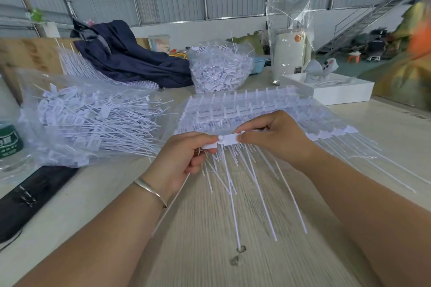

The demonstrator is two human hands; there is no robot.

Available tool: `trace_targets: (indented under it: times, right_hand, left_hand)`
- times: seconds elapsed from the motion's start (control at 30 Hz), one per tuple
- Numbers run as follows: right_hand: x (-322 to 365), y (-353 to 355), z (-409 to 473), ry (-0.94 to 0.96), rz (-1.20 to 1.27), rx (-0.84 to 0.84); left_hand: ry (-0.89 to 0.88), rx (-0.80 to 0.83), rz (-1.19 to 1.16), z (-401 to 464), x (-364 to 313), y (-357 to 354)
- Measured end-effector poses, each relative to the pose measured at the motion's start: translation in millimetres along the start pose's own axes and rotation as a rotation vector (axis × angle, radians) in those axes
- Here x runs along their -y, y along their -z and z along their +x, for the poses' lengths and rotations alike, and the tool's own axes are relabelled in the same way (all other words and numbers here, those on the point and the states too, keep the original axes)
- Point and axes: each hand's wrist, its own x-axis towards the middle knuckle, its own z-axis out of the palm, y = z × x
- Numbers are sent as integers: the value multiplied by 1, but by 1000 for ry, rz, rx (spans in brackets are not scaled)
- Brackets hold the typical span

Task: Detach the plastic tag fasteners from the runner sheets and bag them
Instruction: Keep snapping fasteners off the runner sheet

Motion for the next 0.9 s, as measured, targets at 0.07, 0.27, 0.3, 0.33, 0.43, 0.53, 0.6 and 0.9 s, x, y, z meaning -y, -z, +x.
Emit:
trace_targets:
  times: [0.07, 0.27, 0.3, 0.33, 0.43, 0.53, 0.6, 0.9]
  right_hand:
    - [3, 3, 0, -27, 11, 25]
    - [8, 3, -2, -113, 37, 112]
    - [9, 3, -3, -118, 41, 136]
    - [11, 4, -3, -120, 41, 159]
    - [13, 8, -3, -143, 20, 228]
    - [14, 12, -3, -162, -5, 343]
    - [15, 12, -4, -167, -10, 386]
    - [15, 0, -6, -80, -89, 224]
  left_hand:
    - [19, 33, 61, 0, -2, 2]
    - [139, 179, 186, -1, -9, 11]
    - [157, 225, 212, -2, -10, 13]
    - [167, 269, 239, -2, -11, 15]
    - [163, 392, 273, -3, -10, 18]
    - [165, 505, 255, -3, -9, 20]
    - [188, 552, 277, -4, -8, 19]
    - [-20, 143, 622, -5, -15, 1]
